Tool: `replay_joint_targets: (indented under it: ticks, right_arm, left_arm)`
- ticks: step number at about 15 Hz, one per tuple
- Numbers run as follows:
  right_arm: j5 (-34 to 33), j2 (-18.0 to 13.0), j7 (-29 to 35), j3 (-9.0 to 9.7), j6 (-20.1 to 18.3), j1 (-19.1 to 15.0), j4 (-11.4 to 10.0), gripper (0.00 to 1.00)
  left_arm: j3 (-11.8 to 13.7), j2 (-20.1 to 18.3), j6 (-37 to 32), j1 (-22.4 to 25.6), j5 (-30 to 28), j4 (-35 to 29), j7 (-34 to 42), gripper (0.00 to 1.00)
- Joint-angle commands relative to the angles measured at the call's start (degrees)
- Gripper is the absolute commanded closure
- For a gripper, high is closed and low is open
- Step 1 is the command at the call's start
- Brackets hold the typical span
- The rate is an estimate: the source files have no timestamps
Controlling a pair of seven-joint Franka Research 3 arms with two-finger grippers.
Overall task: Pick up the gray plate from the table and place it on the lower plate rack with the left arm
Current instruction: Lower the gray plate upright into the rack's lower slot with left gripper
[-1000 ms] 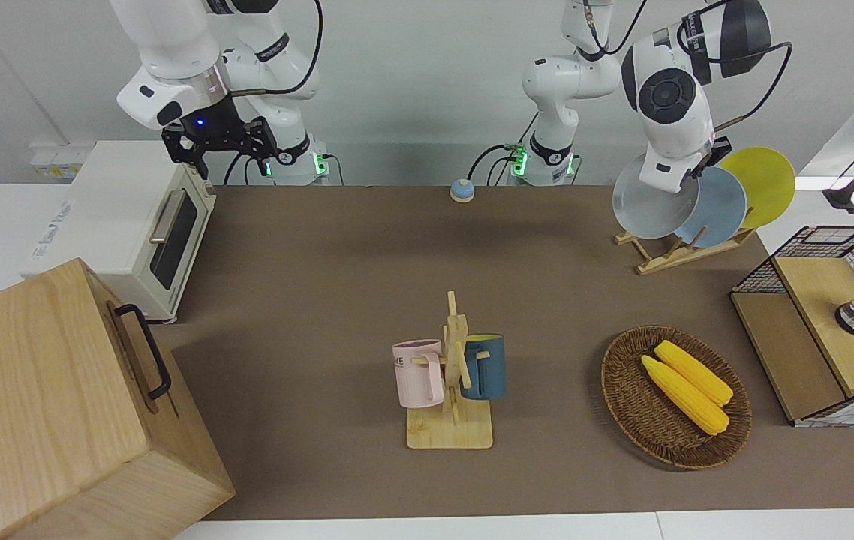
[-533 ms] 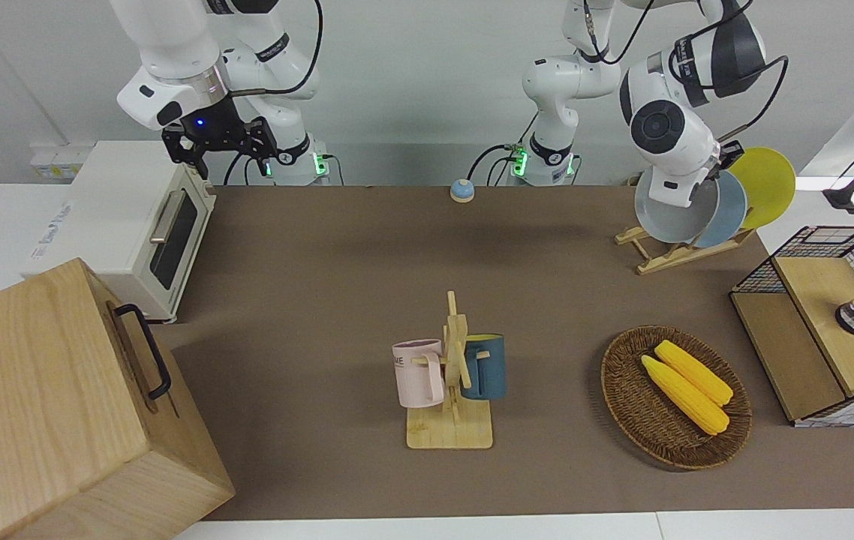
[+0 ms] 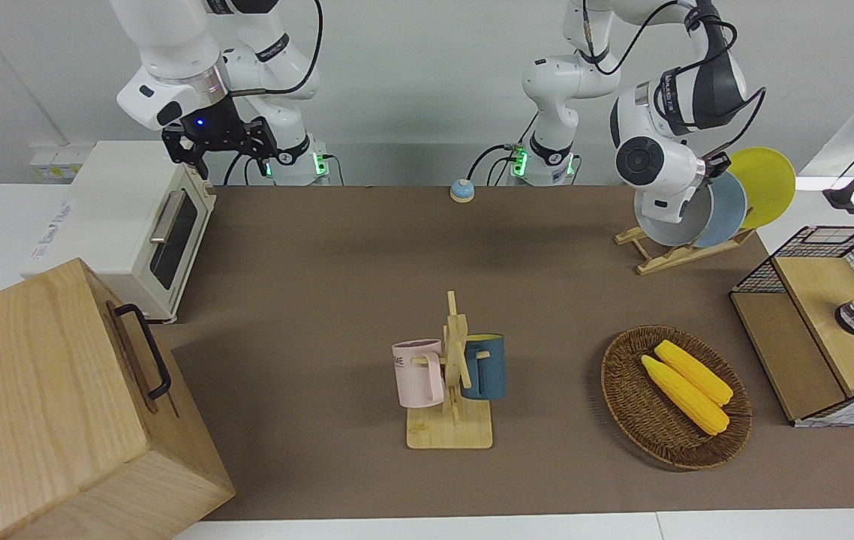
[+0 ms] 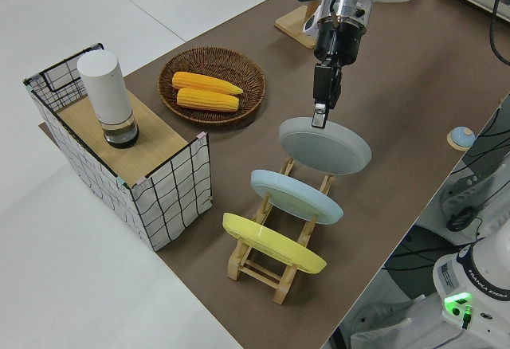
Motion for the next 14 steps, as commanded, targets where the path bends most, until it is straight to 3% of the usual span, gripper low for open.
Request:
replay_joint_targets:
  ticks: [1, 6, 11, 12, 14]
  right_arm:
    - [-0.4, -0.1, 0.7, 1.21, -0.6, -1.3, 0.3, 0.017]
    - [-0.3, -0.1, 0.7, 1.21, -0.6, -1.3, 0.4, 0.017]
    - [-0.4, -0.1, 0.7, 1.13, -0.7, -1.3, 0.4, 0.017]
    - [-0.3, -0.1, 0.7, 1.21, -0.6, -1.3, 0.4, 0.017]
    - [-0.3, -0.1, 0.7, 1.21, -0.6, -1.3, 0.3, 0.017]
  left_arm:
    - [-0.3, -0.1, 1.1, -0.3, 1.2, -3.6, -3.2, 1.00]
    - [-0.8, 4.6, 1.5, -2.0, -0.1, -4.6, -9.0, 1.00]
    - [-0.7, 5.5, 3.2, -1.7, -0.1, -4.5, -9.1, 0.98]
    - [-0.7, 5.5, 3.4, -1.5, -0.1, -4.5, -8.8, 0.86]
    - [-0.7, 5.5, 3.5, -1.4, -0.1, -4.4, -8.0, 0.41]
